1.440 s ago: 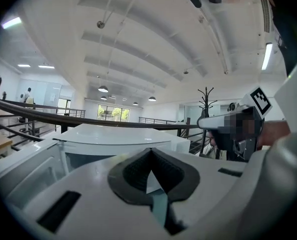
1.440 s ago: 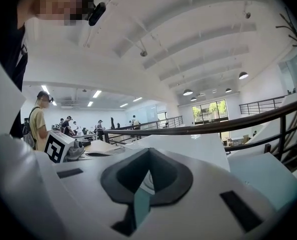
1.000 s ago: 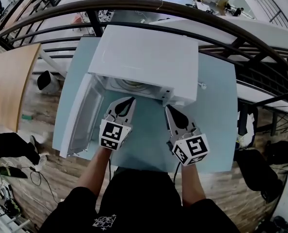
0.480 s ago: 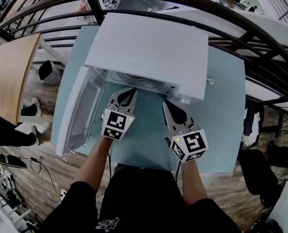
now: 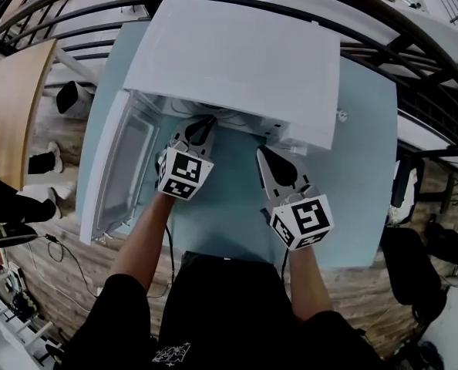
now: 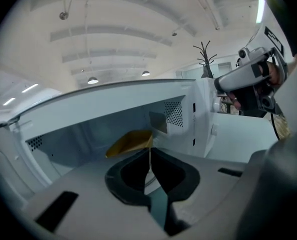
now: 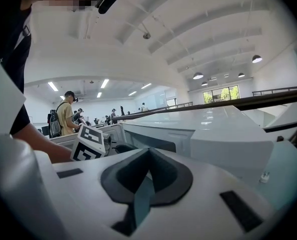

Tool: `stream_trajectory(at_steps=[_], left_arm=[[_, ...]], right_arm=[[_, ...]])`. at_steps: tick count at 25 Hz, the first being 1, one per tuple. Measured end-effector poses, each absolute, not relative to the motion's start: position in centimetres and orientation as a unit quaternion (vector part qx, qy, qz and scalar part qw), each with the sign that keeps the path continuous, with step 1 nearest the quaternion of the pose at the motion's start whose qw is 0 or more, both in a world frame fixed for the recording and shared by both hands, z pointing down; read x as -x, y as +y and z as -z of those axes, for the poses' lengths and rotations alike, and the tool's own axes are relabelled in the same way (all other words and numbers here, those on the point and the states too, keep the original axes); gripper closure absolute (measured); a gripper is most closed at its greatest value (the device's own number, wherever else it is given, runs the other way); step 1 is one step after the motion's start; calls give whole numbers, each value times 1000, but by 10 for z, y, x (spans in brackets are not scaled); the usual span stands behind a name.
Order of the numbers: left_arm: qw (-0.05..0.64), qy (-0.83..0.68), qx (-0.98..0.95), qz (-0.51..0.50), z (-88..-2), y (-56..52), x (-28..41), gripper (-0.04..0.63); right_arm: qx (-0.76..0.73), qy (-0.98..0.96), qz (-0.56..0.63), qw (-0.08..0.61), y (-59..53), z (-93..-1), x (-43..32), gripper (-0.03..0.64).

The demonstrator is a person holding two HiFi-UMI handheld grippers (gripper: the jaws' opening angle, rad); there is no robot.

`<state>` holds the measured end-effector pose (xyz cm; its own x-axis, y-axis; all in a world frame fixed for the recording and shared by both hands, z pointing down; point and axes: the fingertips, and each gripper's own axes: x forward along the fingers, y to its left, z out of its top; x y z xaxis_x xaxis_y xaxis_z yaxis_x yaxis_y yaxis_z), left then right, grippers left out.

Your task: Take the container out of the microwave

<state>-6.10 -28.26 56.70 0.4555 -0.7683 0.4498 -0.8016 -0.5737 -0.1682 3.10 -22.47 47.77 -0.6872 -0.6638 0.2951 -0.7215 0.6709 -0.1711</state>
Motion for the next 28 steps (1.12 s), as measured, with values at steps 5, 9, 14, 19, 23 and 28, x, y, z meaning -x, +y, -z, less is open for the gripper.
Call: stream_trajectory(at_steps=[5, 9, 14, 19, 23, 28], left_arm=[[19, -449, -853, -266, -580, -296, 61, 586], [14, -443, -852, -277, -588, -303, 62, 584], [7, -434, -852, -293, -596, -314, 61, 562], [-4, -427, -851, -307, -601, -323, 57, 516], [-17, -423, -847, -322, -604, -329, 55, 502], [-28, -418, -841, -342, -612, -336, 54, 500]], right_arm=[[-385, -905, -144, 108, -231, -489, -32, 611], [-386, -903, -151, 111, -233, -495, -31, 611], [-390, -900, -156, 115, -235, -501, -33, 611], [-393, -898, -161, 119, -236, -505, -35, 611], [-394, -897, -161, 118, -238, -505, -37, 611], [-394, -896, -165, 119, -239, -508, -33, 611]])
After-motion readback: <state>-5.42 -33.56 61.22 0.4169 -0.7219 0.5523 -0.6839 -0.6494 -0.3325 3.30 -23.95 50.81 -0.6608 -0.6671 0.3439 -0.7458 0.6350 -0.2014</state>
